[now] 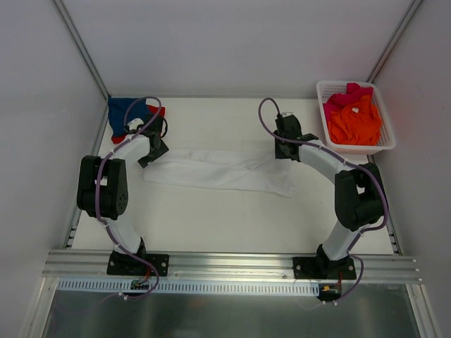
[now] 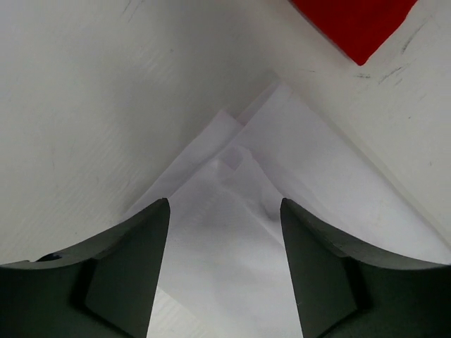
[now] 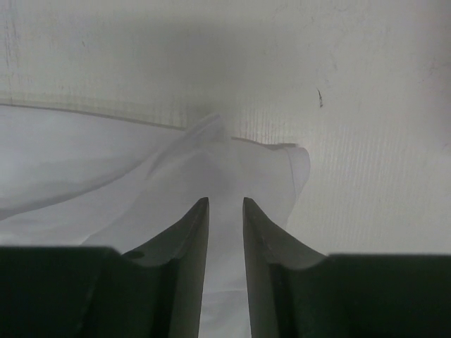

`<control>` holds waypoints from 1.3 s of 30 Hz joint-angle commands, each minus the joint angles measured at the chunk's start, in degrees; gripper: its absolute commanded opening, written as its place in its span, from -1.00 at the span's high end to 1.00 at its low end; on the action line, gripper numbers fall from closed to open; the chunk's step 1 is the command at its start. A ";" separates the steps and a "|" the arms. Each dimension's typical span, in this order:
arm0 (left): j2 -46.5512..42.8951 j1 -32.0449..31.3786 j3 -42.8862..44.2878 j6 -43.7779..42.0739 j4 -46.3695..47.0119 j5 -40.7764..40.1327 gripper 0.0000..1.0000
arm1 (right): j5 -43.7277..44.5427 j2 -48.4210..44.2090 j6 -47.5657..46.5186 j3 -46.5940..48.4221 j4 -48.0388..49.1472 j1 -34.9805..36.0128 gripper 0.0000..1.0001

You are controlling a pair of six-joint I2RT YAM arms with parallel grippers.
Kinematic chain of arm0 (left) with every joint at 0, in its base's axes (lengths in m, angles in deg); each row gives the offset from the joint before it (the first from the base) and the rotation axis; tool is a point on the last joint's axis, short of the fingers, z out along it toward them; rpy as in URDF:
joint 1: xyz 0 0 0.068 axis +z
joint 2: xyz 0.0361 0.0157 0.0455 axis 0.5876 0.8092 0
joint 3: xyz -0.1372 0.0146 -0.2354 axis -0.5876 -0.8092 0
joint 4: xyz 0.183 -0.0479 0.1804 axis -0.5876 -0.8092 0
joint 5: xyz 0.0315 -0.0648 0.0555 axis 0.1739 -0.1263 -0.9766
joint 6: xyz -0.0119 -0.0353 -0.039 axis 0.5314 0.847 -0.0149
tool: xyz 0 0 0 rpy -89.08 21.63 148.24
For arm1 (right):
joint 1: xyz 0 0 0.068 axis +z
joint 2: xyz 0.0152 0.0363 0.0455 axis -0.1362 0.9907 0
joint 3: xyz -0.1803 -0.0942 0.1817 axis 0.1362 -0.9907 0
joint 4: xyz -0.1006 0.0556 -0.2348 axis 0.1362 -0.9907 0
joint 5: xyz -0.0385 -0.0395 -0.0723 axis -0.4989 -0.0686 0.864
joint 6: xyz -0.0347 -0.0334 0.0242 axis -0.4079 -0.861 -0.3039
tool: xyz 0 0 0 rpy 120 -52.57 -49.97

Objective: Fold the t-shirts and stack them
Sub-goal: Fold the tshirt

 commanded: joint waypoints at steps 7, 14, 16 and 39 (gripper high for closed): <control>-5.10 0.76 2.83 -2.51 0.00 -2.71 -0.50 | 1.17 -1.98 -0.46 4.37 -0.35 -0.33 0.33; -10.46 0.68 1.69 -3.04 -0.44 -0.17 -0.50 | -0.15 -7.87 -0.20 6.83 -3.87 1.50 0.33; -11.34 0.59 0.81 -2.86 -0.44 0.62 -0.49 | -0.24 -9.02 0.58 5.69 -4.14 2.56 0.33; 0.70 -6.97 2.12 -2.69 -0.88 4.14 -0.47 | -4.10 -5.86 10.43 -9.25 -0.10 13.11 0.33</control>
